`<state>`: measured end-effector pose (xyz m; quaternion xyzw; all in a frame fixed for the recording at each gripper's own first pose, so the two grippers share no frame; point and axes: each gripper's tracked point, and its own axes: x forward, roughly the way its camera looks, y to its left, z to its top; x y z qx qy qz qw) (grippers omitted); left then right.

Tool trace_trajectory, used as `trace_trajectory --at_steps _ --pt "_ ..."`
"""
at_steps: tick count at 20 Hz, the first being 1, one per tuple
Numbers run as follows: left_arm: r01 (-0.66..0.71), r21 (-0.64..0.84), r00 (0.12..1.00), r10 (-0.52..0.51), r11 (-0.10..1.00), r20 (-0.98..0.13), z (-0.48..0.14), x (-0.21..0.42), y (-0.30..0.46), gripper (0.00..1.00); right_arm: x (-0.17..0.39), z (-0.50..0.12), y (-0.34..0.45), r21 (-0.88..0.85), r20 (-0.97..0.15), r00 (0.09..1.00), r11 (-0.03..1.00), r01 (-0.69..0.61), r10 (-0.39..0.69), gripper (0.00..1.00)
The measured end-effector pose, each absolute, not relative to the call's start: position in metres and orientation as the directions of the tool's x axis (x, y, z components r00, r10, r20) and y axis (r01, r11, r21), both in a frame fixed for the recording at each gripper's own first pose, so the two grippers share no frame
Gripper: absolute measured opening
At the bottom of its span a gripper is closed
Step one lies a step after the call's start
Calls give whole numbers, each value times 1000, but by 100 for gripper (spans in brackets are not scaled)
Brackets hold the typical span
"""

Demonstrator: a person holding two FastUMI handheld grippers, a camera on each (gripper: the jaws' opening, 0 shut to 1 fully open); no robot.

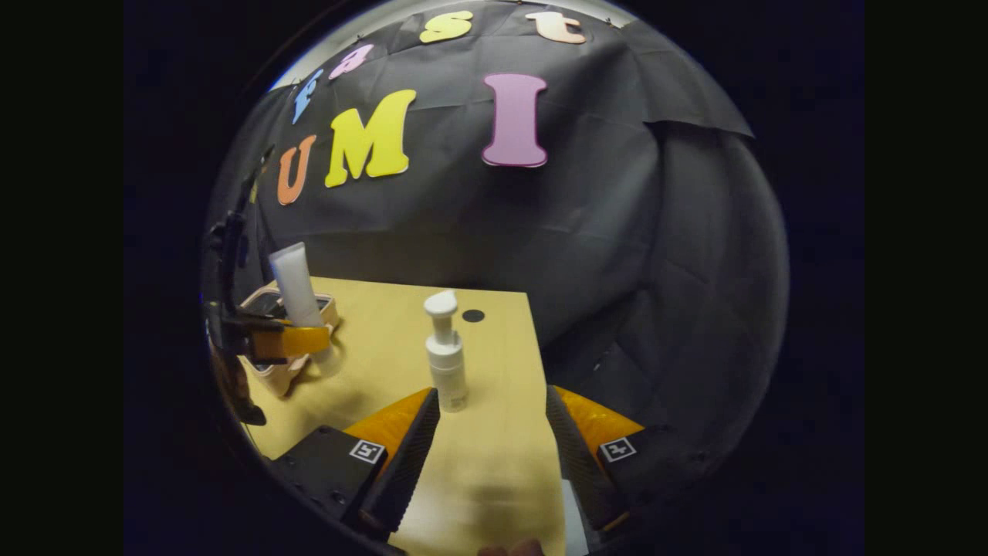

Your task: First open the suitcase, pack the skin care products into it, and then close the suitcase.

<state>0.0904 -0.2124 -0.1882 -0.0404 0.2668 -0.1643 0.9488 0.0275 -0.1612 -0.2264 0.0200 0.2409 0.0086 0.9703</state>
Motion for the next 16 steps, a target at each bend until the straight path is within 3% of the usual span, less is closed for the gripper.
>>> trace_trajectory --at_steps 7,16 --pt "201 -106 824 -227 974 -519 -154 39 -137 37 80 -287 -128 94 -545 831 993 -68 108 83" --pt "14 -131 826 -85 991 -557 -149 1 -75 37 131 -318 -107 116 -572 812 992 -60 115 83"
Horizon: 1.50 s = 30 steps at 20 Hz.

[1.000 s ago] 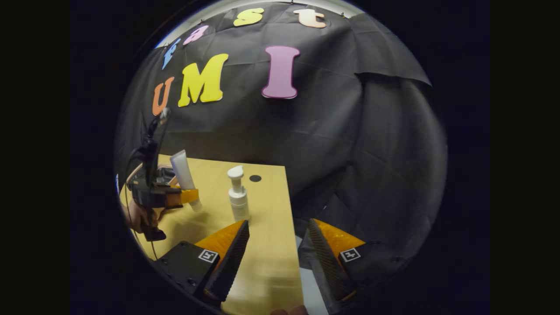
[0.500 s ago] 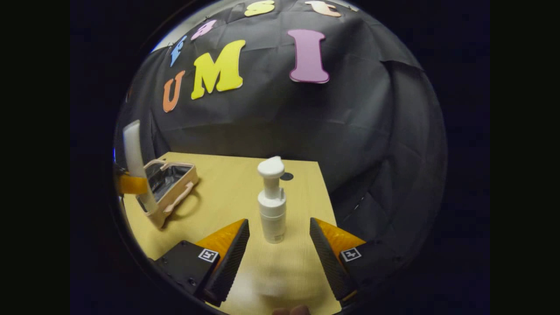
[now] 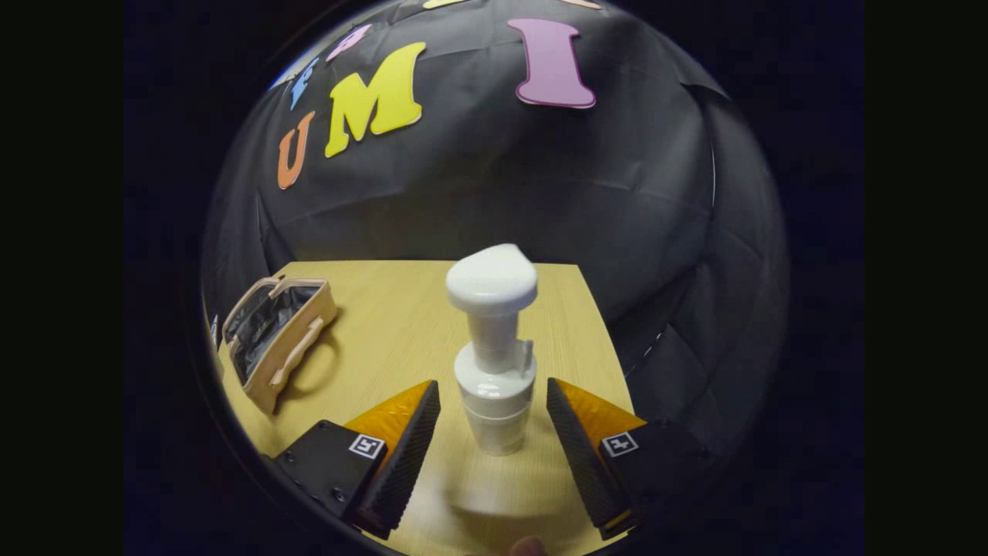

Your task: First open the suitcase, pack the skin care products into it, and then close the suitcase.

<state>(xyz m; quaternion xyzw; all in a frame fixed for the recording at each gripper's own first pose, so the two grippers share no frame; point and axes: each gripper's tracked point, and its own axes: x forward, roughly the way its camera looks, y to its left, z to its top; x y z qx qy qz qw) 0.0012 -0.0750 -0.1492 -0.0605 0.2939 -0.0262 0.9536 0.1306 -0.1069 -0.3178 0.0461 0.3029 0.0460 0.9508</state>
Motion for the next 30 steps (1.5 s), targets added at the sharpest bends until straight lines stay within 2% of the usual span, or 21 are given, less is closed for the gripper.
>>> trace_trajectory --at_steps 4,5,8,12,13,17,18,20,23,27,30 --pt "-36 -126 829 -41 991 -558 -145 -6 -54 37 139 -327 -100 121 -591 799 992 -45 109 77" --pt "-48 -129 830 -32 991 -557 -146 -9 -50 37 143 -328 -102 104 -591 802 994 -36 91 73" --pt "-75 -133 824 -14 988 -566 -146 -16 -35 37 144 -327 -102 90 -594 800 995 -36 83 52" --pt "-51 -125 820 -30 991 -572 -142 -13 -19 37 137 -321 -102 81 -615 785 996 -39 81 51" --pt "-35 -108 817 -33 994 -575 -143 -8 -11 37 133 -315 -101 94 -617 782 995 -33 84 46" --pt "2 -105 825 -61 995 -562 -136 17 13 36 105 -274 -94 143 -609 784 989 -39 119 47" --pt "19 -105 823 -76 994 -563 -135 23 17 36 96 -263 -88 170 -605 782 984 -53 147 47" --pt "75 -96 800 -118 993 -588 -141 37 27 37 70 -241 -63 279 -611 742 952 -124 276 47" --pt "169 -81 706 -178 982 -686 -165 49 42 37 39 -209 -34 399 -596 703 903 -159 388 46" --pt "293 -115 514 -258 949 -818 -203 60 49 37 0 -174 -12 418 -571 706 888 -190 420 47" --pt "367 -104 377 -250 924 -892 -233 72 63 34 -19 -158 -4 419 -562 715 888 -190 417 47"
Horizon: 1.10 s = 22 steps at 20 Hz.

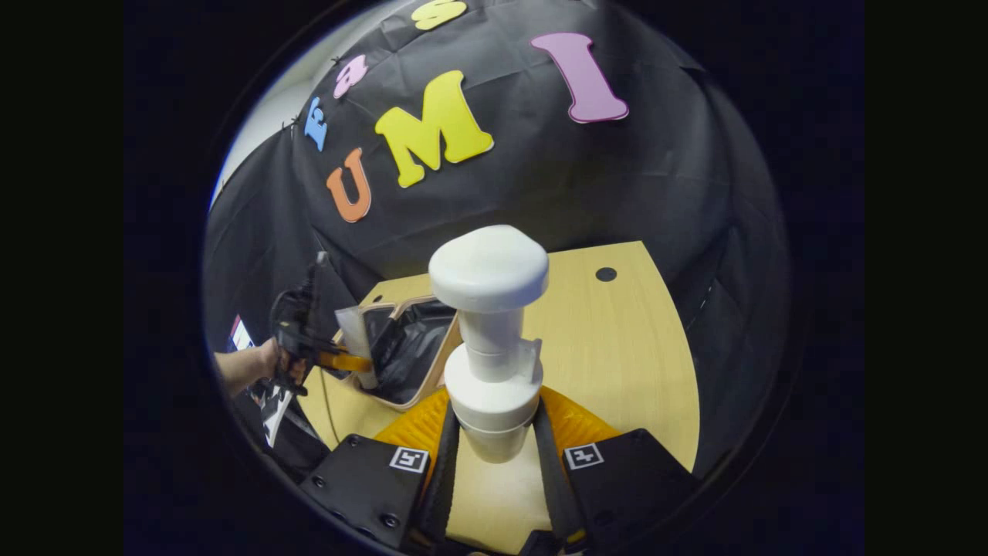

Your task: First open the suitcase, pack the skin care products into it, and then close the suitcase.

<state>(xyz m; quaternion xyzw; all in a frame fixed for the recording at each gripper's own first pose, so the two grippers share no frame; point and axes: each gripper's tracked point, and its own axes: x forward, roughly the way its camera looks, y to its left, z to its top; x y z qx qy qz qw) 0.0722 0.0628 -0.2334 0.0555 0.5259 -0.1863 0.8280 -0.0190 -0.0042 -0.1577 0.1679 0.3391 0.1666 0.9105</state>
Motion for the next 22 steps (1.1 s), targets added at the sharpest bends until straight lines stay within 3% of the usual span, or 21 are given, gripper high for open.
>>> trace_trajectory --at_steps 6,11,13,14,15,18,19,20,21,22 --pt "366 -95 230 -188 926 -955 -287 94 80 34 -45 -142 -8 391 -568 727 904 -174 386 47" --pt "359 -29 227 -118 933 -967 -294 107 76 34 -50 -134 -17 397 -562 750 909 -126 349 47" --pt "317 7 247 -76 949 -966 -299 110 77 35 -48 -134 -15 395 -559 753 910 -127 348 47" --pt "293 9 255 -69 956 -965 -300 112 76 43 -47 -134 -13 394 -558 753 910 -131 350 47" --pt "267 -1 274 -77 964 -959 -301 112 75 38 -46 -133 -10 390 -555 753 910 -139 353 47" --pt "175 -17 318 -73 984 -945 -298 113 79 43 -48 -136 -3 379 -563 740 911 -164 368 47" --pt "156 -10 335 -63 988 -940 -294 114 80 51 -48 -138 -1 372 -568 735 912 -171 369 47" --pt "142 5 362 -47 990 -931 -289 116 83 36 -47 -139 2 357 -570 732 915 -188 373 47" --pt "130 20 396 -33 991 -918 -278 116 85 55 -44 -137 7 348 -568 729 914 -209 383 45" --pt "110 28 439 -23 994 -898 -265 117 88 46 -41 -136 15 354 -563 722 907 -229 402 47"
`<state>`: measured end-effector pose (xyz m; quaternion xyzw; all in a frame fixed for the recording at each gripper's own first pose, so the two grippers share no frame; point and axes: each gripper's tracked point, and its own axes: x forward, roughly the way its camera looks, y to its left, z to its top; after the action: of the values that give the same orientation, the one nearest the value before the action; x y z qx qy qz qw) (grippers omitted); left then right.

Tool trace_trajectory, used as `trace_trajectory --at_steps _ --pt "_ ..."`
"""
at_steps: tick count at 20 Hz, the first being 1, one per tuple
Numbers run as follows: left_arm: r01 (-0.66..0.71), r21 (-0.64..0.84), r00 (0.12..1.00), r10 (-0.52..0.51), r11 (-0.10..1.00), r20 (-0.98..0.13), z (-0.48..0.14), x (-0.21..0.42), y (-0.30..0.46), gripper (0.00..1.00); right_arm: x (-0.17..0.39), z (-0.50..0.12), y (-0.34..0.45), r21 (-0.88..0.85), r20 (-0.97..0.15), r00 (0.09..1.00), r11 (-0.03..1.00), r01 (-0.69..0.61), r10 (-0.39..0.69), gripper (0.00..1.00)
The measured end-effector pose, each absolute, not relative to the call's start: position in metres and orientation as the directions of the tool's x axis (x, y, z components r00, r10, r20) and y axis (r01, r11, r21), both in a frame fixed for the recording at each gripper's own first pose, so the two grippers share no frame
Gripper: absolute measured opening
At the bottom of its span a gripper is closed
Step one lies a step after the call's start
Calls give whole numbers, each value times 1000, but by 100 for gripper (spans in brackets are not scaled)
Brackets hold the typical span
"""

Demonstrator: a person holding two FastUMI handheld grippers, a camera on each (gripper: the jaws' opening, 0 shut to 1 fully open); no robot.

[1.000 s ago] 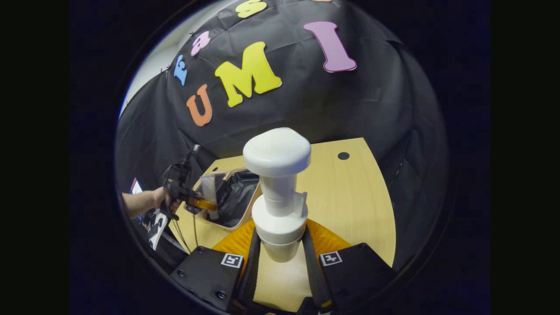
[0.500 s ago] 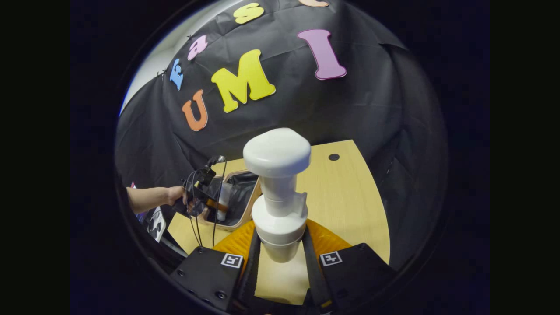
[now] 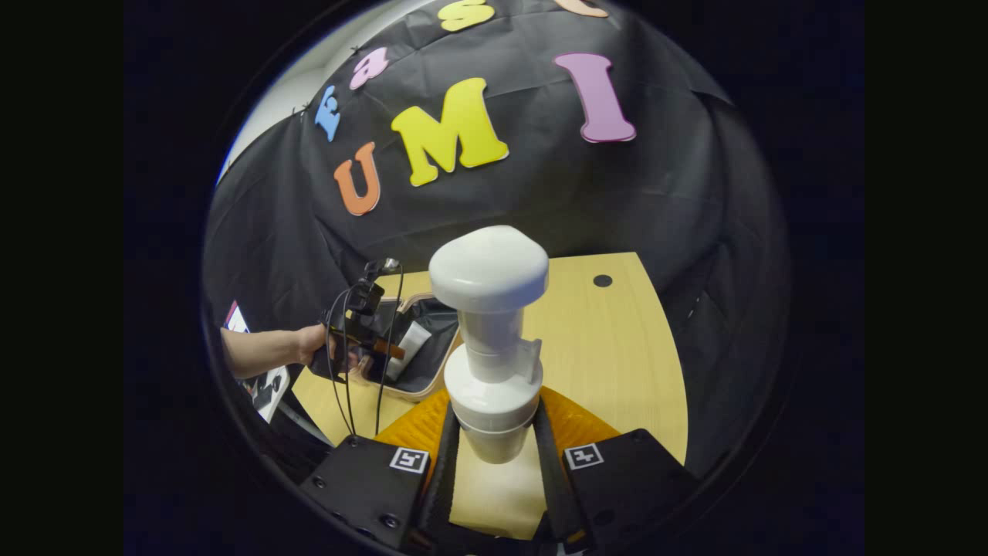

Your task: First open the suitcase, pack the skin care products into it, and then close the suitcase.

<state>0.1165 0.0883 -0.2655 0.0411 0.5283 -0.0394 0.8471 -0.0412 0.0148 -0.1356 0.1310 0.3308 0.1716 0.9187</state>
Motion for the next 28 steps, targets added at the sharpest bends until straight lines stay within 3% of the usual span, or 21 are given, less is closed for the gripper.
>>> trace_trajectory --at_steps 2,3,4,7,8,9,10,13,16,19,24,28 --pt "74 -7 517 -44 997 -855 -247 116 93 51 -33 -132 32 397 -552 701 882 -255 451 47" --pt "55 -25 548 -51 998 -835 -236 112 95 63 -28 -132 42 412 -550 690 871 -267 471 47" --pt "38 -40 586 -55 998 -809 -225 106 97 69 -25 -132 51 420 -549 677 862 -283 490 47" --pt "-3 -69 688 -48 998 -724 -186 81 103 79 -10 -131 87 426 -555 625 833 -354 549 47" --pt "-18 -64 720 -32 998 -694 -171 69 108 85 -3 -131 101 432 -559 603 820 -375 570 47" --pt "-30 -63 746 -19 998 -665 -160 60 111 98 4 -130 115 441 -564 577 807 -393 590 47" --pt "-45 -62 765 -5 997 -644 -152 48 116 100 11 -129 130 463 -564 550 788 -406 615 47" --pt "-105 -121 805 13 987 -594 -139 11 127 98 38 -133 180 532 -581 457 739 -413 674 47" --pt "-166 -271 811 -25 948 -584 -144 -34 121 99 67 -157 223 549 -649 354 737 -394 673 47" --pt "-238 -350 803 -20 906 -596 -157 -74 132 99 90 -205 255 527 -759 244 789 -315 604 47" --pt "-335 -359 780 43 871 -624 -163 -118 155 99 102 -269 288 477 -865 77 860 -182 496 47" --pt "-392 -385 775 74 836 -628 -161 -127 172 98 108 -299 299 432 -900 20 897 -97 435 47"
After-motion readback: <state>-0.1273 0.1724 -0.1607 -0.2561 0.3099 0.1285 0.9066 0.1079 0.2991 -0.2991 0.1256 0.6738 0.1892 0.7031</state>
